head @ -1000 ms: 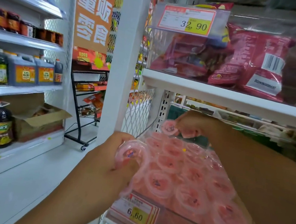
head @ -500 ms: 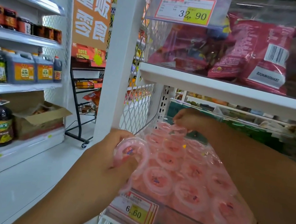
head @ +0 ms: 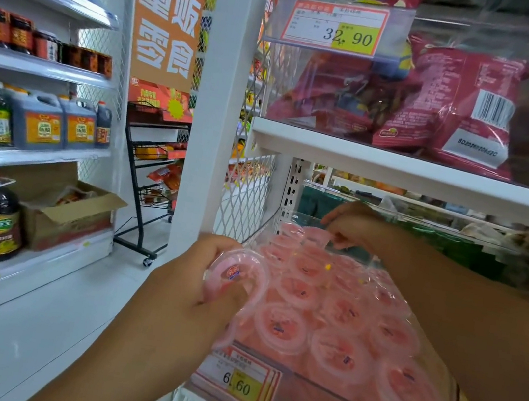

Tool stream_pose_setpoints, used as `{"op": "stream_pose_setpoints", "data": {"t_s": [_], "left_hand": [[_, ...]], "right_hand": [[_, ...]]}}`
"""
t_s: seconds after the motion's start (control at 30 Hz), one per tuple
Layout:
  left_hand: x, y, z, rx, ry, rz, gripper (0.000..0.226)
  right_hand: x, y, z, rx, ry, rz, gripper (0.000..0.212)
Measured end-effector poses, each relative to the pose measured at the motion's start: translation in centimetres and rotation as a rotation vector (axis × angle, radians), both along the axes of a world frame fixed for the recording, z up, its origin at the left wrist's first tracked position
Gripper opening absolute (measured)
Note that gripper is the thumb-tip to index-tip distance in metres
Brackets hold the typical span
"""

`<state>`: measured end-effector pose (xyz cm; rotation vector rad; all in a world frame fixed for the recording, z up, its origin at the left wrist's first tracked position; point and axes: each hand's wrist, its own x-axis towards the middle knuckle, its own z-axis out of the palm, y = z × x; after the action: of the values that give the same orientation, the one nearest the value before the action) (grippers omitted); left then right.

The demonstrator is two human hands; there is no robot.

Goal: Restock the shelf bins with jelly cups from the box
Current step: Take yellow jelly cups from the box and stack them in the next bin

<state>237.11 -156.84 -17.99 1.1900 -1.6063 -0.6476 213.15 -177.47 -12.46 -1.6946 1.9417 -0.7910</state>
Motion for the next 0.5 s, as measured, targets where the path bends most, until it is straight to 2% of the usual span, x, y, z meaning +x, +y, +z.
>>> {"op": "stream_pose_setpoints", "data": {"t_s": [0.13, 0.23, 0.37, 0.5], "left_hand": [[0.1, 0.0, 0.2, -0.004, -0.003, 0.014, 0.014], [-0.2, 0.1, 0.2, 0.0, 0.008, 0.002, 0.015], [-0.6, -0.1, 0.1, -0.007, -0.01, -0.005, 0.014], [-0.6, -0.3, 0.1, -0.017, -0.009, -0.001, 0.015]], "right_hand": [[-0.4, 0.4, 0.1, 0.07, -0.255, 0.034, 0.049], [-0.6, 0.4, -0.2, 0.044, -0.337, 0.009, 0.05], [-1.6, -0.4, -0.5, -0.141, -0.085, -0.139, 0.042], [-1.3, -0.1, -0.9, -0.132, 0.128, -0.092, 0.036]]}}
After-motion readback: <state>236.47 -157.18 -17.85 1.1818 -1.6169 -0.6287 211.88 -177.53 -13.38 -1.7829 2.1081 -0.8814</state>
